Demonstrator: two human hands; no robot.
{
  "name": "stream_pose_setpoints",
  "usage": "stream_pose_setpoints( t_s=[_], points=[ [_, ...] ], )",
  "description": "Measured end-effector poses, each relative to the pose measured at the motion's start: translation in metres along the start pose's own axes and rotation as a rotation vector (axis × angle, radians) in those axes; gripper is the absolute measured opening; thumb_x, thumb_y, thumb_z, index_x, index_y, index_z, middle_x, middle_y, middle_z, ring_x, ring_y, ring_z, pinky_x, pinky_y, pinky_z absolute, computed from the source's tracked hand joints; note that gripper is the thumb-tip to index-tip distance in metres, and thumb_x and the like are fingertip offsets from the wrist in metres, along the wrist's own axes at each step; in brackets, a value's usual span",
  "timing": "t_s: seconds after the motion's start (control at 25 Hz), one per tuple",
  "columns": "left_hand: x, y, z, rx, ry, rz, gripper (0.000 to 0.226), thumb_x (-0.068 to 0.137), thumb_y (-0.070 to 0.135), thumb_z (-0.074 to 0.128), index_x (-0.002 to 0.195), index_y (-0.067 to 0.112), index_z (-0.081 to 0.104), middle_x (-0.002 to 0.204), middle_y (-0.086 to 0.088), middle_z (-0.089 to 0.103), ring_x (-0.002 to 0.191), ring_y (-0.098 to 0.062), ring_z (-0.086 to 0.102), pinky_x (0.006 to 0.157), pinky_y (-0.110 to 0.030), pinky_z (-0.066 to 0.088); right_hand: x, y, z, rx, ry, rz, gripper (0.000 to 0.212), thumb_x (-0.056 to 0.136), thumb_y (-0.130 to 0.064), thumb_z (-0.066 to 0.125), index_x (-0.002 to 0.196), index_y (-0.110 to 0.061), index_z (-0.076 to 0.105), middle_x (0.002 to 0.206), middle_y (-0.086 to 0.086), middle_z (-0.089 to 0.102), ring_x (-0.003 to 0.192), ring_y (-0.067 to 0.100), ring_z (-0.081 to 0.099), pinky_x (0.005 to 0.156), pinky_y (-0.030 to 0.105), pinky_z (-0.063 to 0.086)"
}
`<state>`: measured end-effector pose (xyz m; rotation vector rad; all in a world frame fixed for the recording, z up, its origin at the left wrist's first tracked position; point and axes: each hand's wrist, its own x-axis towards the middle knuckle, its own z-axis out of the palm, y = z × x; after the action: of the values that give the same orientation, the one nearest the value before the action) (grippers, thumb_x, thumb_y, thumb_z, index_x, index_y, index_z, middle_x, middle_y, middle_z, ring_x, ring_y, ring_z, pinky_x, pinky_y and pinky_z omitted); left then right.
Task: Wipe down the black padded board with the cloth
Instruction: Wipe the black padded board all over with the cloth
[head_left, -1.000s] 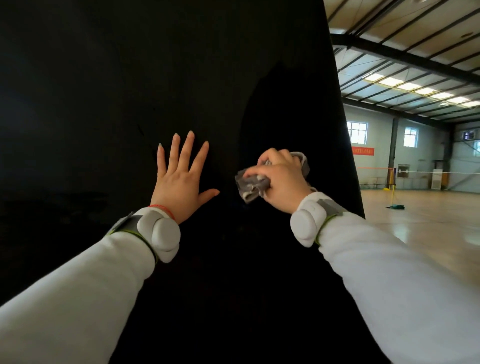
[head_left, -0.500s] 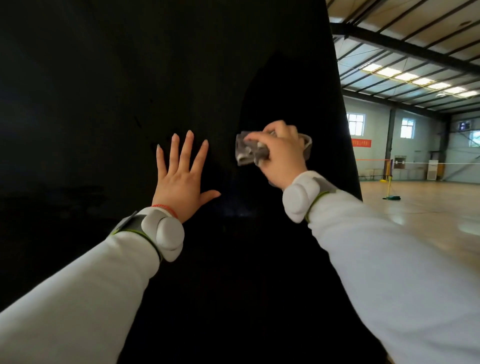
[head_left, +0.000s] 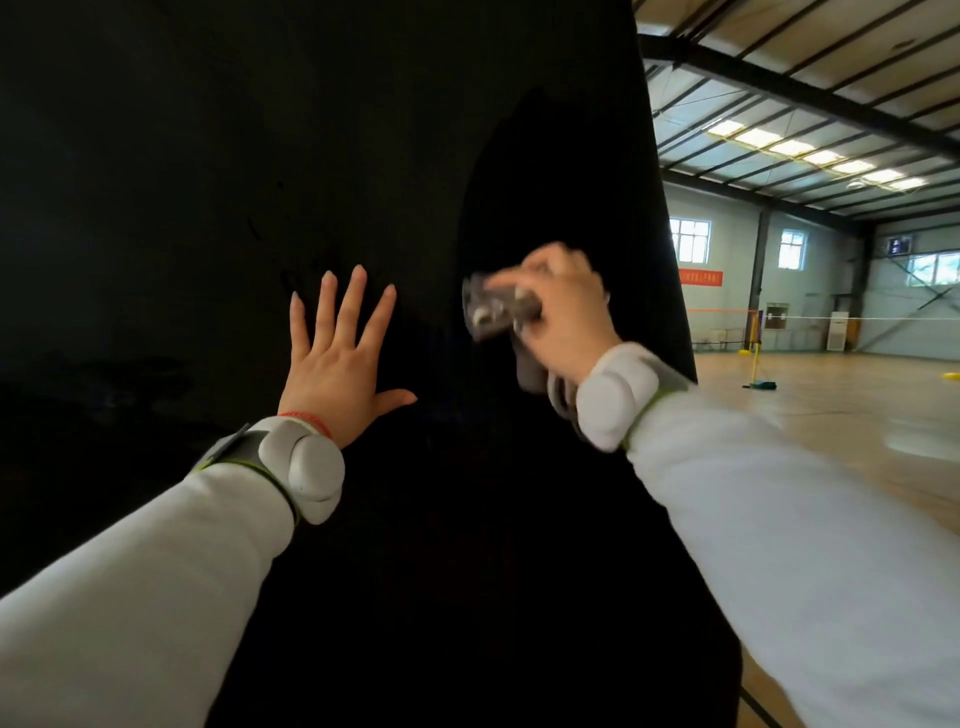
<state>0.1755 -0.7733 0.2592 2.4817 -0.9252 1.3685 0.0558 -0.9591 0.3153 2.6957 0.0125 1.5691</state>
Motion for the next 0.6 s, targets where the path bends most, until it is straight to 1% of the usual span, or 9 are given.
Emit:
stream_pose_setpoints(
  t_s=[0.04, 0.08, 0.12, 0.28, 0.36, 0.4, 0.52, 0.56, 0.6],
  points=[
    [0.0, 0.0, 0.001, -0.004, 0.004, 0.006, 0.106, 0.078, 0.059, 0.059, 0.148, 0.022, -0.012, 0.154, -0.009, -0.021, 0.138, -0.029, -0.027, 0.108, -0.049, -0.019, 0.009, -0.002, -0.001, 0.0, 0.08, 0.055, 0.041, 0.078, -0.011, 0.061, 0.114, -0.031, 0.064, 0.119, 0.003, 0.048, 0.111, 0.025, 0.039, 0.094, 0.036, 0.028],
    [-0.001, -0.001, 0.001, -0.008, 0.006, 0.01, 0.106, 0.078, 0.059, 0.059, 0.148, 0.022, -0.012, 0.154, -0.009, -0.021, 0.137, -0.028, -0.028, 0.108, -0.049, -0.02, 0.012, -0.004, 0.004, -0.01, 0.103, 0.08, 0.042, 0.079, -0.011, 0.06, 0.115, -0.032, 0.063, 0.12, 0.002, 0.046, 0.112, 0.024, 0.037, 0.093, 0.035, 0.026],
    [-0.002, -0.002, 0.001, -0.013, 0.01, 0.012, 0.106, 0.078, 0.059, 0.059, 0.148, 0.022, -0.011, 0.154, -0.009, -0.021, 0.137, -0.027, -0.028, 0.108, -0.049, -0.02, 0.009, -0.004, 0.013, -0.018, 0.085, 0.069, 0.042, 0.078, -0.012, 0.061, 0.115, -0.032, 0.062, 0.12, 0.001, 0.045, 0.112, 0.024, 0.037, 0.092, 0.035, 0.025],
    [-0.008, 0.003, 0.001, -0.028, 0.058, 0.016, 0.101, 0.078, 0.054, 0.062, 0.15, 0.02, -0.001, 0.156, -0.011, -0.013, 0.141, -0.031, -0.019, 0.11, -0.049, -0.016, -0.03, 0.0, 0.04, 0.015, -0.09, -0.124, 0.03, 0.075, -0.016, 0.066, 0.102, -0.029, 0.069, 0.108, 0.002, 0.05, 0.101, 0.025, 0.04, 0.083, 0.035, 0.023],
    [-0.016, 0.005, 0.004, -0.051, 0.101, 0.001, 0.096, 0.078, 0.052, 0.063, 0.15, 0.02, 0.007, 0.157, -0.012, -0.006, 0.142, -0.033, -0.013, 0.111, -0.05, -0.012, -0.057, 0.006, 0.051, 0.027, -0.152, -0.178, 0.028, 0.072, -0.016, 0.071, 0.098, -0.028, 0.071, 0.104, 0.003, 0.051, 0.099, 0.027, 0.043, 0.082, 0.036, 0.022],
    [-0.022, 0.006, 0.006, -0.051, 0.095, -0.002, 0.096, 0.078, 0.053, 0.063, 0.15, 0.02, 0.008, 0.157, -0.012, -0.005, 0.142, -0.033, -0.012, 0.111, -0.051, -0.012, -0.075, 0.007, 0.056, 0.026, -0.217, -0.185, 0.03, 0.071, -0.017, 0.072, 0.099, -0.029, 0.071, 0.105, 0.002, 0.051, 0.099, 0.028, 0.043, 0.083, 0.036, 0.023],
    [-0.029, 0.006, 0.012, 0.001, 0.022, -0.003, 0.104, 0.076, 0.058, 0.062, 0.15, 0.022, -0.002, 0.156, -0.012, -0.012, 0.141, -0.034, -0.017, 0.111, -0.053, -0.013, -0.11, 0.008, 0.059, -0.014, -0.465, -0.203, 0.033, 0.076, -0.019, 0.069, 0.107, -0.032, 0.068, 0.11, -0.001, 0.048, 0.105, 0.025, 0.039, 0.089, 0.035, 0.025],
    [-0.03, 0.006, 0.013, 0.02, 0.001, -0.006, 0.106, 0.076, 0.059, 0.061, 0.149, 0.022, -0.007, 0.155, -0.012, -0.015, 0.141, -0.034, -0.019, 0.111, -0.053, -0.013, -0.106, 0.007, 0.052, -0.017, -0.48, -0.207, 0.031, 0.077, -0.019, 0.068, 0.107, -0.03, 0.068, 0.11, 0.0, 0.049, 0.106, 0.025, 0.04, 0.09, 0.036, 0.026],
    [-0.028, 0.005, 0.014, 0.037, -0.011, -0.009, 0.106, 0.077, 0.06, 0.059, 0.148, 0.023, -0.01, 0.155, -0.011, -0.018, 0.14, -0.034, -0.021, 0.11, -0.054, -0.014, -0.093, 0.006, 0.044, -0.001, -0.419, -0.18, 0.03, 0.077, -0.018, 0.067, 0.105, -0.027, 0.069, 0.109, 0.003, 0.051, 0.105, 0.026, 0.042, 0.089, 0.038, 0.029]
  ],
)
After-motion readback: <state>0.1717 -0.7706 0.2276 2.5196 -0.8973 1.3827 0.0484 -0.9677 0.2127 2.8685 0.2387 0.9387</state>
